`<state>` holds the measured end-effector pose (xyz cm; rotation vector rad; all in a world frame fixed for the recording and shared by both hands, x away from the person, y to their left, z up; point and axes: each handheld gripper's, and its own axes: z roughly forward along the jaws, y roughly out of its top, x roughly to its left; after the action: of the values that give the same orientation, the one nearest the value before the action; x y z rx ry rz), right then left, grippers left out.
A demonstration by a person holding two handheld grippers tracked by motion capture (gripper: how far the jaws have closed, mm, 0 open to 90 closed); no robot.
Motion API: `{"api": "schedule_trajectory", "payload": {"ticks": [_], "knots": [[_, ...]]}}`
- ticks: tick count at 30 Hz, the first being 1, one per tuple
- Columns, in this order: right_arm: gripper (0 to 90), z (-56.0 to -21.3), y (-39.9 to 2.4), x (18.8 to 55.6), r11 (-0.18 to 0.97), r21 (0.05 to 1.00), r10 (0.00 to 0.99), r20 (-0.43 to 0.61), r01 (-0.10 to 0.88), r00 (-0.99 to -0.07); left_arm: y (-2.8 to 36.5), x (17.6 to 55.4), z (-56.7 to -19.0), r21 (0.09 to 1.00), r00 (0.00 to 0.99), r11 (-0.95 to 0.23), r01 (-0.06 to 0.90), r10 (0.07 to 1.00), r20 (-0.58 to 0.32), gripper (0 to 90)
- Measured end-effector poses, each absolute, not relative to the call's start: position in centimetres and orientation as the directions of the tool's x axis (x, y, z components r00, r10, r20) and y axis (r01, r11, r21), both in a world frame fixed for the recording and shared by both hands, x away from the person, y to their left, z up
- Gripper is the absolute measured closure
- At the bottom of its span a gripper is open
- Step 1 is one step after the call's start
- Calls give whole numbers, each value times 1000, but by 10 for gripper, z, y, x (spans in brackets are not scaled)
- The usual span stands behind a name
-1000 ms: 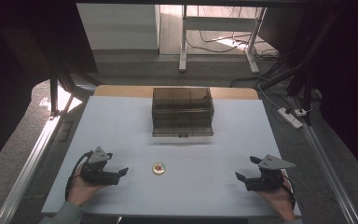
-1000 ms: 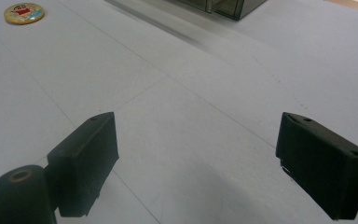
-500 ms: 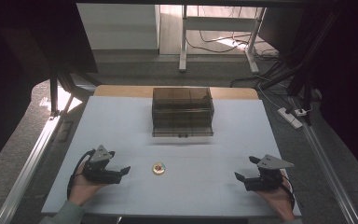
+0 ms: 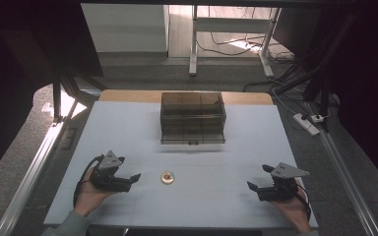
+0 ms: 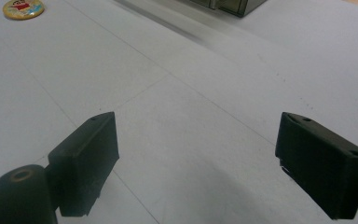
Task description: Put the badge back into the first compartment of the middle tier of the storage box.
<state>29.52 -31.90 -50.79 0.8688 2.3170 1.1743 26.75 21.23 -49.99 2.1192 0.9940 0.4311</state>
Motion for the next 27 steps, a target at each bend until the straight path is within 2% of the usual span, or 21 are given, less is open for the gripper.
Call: {"api": "schedule_trajectory", "payload": {"ticks": [27], "knots": [[134, -509, -316, 296, 464, 815, 675, -72, 346, -734, 186, 281, -491, 734, 696, -476, 484, 718, 5, 147]]}}
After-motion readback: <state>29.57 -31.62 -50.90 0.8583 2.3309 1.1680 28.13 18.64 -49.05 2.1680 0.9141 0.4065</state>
